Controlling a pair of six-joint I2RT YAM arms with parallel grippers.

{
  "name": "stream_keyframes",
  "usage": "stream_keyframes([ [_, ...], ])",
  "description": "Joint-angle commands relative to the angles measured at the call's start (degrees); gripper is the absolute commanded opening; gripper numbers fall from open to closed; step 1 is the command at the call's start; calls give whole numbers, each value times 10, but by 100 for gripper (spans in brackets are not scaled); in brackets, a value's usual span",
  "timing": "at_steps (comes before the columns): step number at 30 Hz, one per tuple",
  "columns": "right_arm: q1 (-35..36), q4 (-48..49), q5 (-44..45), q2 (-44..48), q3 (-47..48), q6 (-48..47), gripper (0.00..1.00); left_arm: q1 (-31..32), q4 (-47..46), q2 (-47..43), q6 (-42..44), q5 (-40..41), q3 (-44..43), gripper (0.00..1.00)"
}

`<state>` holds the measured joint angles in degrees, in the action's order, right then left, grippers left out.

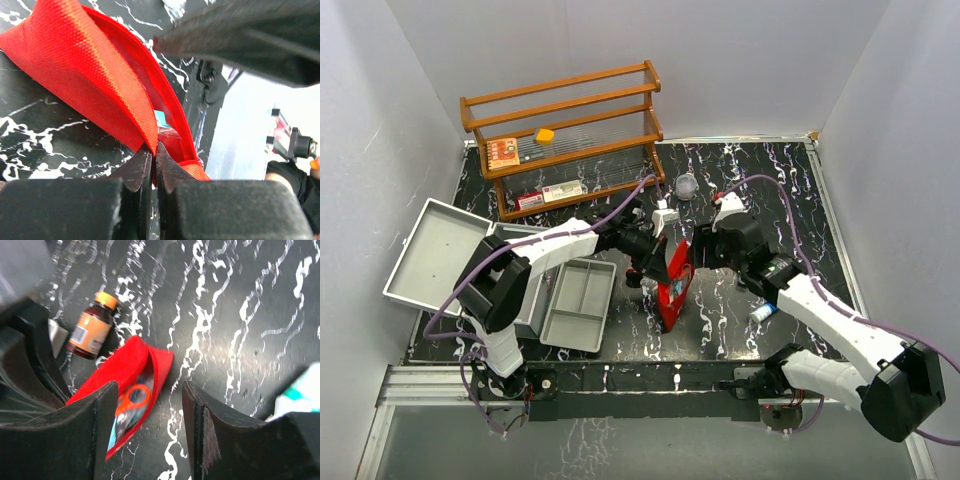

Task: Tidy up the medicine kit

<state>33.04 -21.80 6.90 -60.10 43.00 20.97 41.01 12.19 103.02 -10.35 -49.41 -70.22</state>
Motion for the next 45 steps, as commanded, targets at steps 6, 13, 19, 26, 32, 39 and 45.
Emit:
stream_keyframes([
  [6,-123,156,-297,0,31,-127,53,1,126,-73,182,-112,4,0],
  [13,-141,204,-560,-8,22,-227,51,-2,164,-132,276,-107,28,0],
  [19,-141,171,-708,-96,68,-269,51,-3,233,-143,360,-109,-11,0],
  [26,-141,160,-713,-81,61,-272,47,-5,301,-85,406,-79,-66,0],
  [32,-137,155,-659,-50,35,-281,47,-5,340,-24,427,-112,-113,0],
  [39,-122,173,-651,-25,-12,-347,44,-5,336,-19,452,-115,-115,0],
  [45,-84,134,-608,-44,-9,-404,44,-5,332,-31,468,-120,-109,0],
])
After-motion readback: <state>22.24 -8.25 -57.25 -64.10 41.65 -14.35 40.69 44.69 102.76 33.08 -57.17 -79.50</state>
